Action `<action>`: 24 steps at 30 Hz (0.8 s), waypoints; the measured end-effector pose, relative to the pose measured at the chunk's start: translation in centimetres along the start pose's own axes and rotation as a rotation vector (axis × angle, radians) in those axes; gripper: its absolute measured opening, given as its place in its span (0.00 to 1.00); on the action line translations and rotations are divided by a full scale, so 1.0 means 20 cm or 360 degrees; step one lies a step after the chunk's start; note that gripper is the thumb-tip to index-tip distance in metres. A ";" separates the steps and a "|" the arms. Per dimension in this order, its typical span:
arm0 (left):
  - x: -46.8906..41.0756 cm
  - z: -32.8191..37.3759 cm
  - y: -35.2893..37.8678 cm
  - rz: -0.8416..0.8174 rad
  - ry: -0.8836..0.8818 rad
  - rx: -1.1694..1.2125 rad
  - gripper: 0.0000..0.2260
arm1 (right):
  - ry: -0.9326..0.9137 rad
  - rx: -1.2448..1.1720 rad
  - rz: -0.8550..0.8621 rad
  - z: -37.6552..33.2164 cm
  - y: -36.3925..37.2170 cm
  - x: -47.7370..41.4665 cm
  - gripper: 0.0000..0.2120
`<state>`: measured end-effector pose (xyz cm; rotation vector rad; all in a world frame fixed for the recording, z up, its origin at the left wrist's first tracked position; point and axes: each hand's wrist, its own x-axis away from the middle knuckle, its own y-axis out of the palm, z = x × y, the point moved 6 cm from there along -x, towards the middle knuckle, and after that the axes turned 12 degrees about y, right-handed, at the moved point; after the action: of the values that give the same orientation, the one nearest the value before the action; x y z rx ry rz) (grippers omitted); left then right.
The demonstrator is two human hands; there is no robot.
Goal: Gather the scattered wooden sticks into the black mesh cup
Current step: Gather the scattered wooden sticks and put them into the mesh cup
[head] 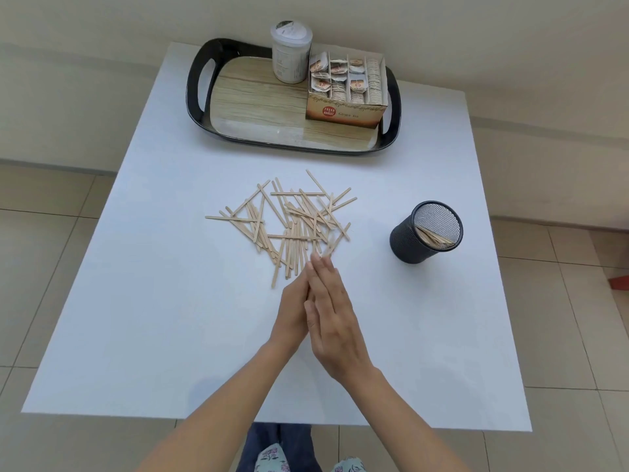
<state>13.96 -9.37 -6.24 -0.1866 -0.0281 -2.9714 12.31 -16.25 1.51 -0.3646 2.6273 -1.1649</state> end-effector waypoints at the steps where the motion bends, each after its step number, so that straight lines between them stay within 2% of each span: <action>1: 0.01 0.02 0.01 0.0016 0.0037 0.0080 0.12 | 0.0029 -0.0053 0.0077 0.02 -0.01 0.00 0.25; 5: 0.01 0.06 0.01 0.0037 0.0277 -0.0054 0.08 | 0.0309 -0.0414 0.0183 0.05 -0.07 -0.05 0.29; 8: 0.01 0.10 0.02 0.0024 0.0408 -0.0110 0.11 | 0.0347 -0.0508 0.0241 0.06 -0.10 -0.08 0.26; 11: 0.01 0.14 0.01 0.0060 0.0442 -0.0142 0.13 | 0.0211 -0.0359 0.0326 0.04 -0.13 -0.08 0.19; 16: 0.02 0.07 0.00 0.0072 0.0354 -0.0306 0.16 | 0.0000 -0.0160 0.0337 0.03 -0.12 -0.06 0.15; 19: 0.02 0.02 -0.01 0.0084 0.0316 -0.0360 0.09 | -0.0119 -0.0137 0.0246 0.02 -0.08 -0.01 0.14; 24: 0.02 0.01 -0.04 0.0137 0.0367 -0.0450 0.13 | -0.0051 -0.0004 0.0239 0.03 -0.03 0.01 0.14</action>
<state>13.44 -8.64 -5.97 0.1192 0.4175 -2.8779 12.38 -17.16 1.63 -0.1814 2.5782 -1.0986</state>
